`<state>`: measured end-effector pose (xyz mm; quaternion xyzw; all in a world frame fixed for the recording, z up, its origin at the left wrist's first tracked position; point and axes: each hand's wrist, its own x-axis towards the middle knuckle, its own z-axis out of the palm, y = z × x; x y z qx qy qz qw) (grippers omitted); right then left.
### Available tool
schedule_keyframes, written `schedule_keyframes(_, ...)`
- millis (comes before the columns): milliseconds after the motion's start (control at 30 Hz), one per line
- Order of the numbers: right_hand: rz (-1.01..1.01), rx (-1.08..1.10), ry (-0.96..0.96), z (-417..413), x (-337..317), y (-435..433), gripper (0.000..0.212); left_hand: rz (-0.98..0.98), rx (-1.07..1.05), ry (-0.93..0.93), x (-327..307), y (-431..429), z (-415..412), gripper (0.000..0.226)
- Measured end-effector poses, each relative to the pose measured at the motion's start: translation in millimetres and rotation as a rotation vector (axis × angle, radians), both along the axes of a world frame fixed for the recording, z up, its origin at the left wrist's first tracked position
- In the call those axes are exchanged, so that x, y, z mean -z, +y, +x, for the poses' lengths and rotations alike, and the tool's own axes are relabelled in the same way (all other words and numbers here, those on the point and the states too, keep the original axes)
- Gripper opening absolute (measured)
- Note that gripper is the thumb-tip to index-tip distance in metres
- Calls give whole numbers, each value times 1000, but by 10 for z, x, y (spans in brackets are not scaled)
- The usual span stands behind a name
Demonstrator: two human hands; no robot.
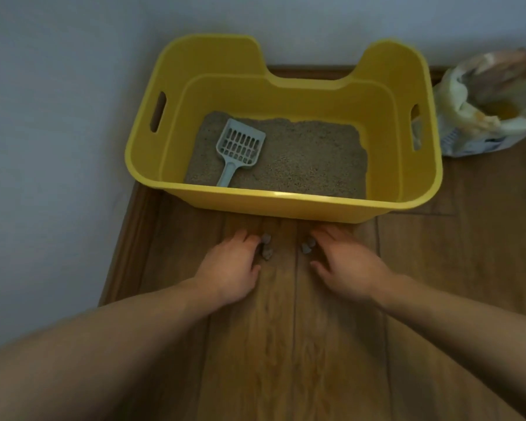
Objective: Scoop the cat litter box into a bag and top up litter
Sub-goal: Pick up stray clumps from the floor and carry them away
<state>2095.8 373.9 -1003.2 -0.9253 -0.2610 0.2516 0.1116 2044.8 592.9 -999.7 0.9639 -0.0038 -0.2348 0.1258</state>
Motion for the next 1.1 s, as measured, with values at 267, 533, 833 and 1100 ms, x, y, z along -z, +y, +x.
schedule_keyframes(267, 80, 35, -23, 126, 267, 53, 42, -80, -71, -28, 198, 50, 40, 19)
schedule_keyframes(533, 155, 196, -11, 73, 312, 5, 27, -209, -148, -54, 197, 24, 84, 33)
schedule_keyframes(833, 220, 223, 43, 25, 373, 200, 35, -184, -60, 10, 270, -99, 155, 37)
schedule_keyframes(1100, 228, 242, 5, 9, 418, 291, 23, -236, -142, -74, 275, -54, 87, 32)
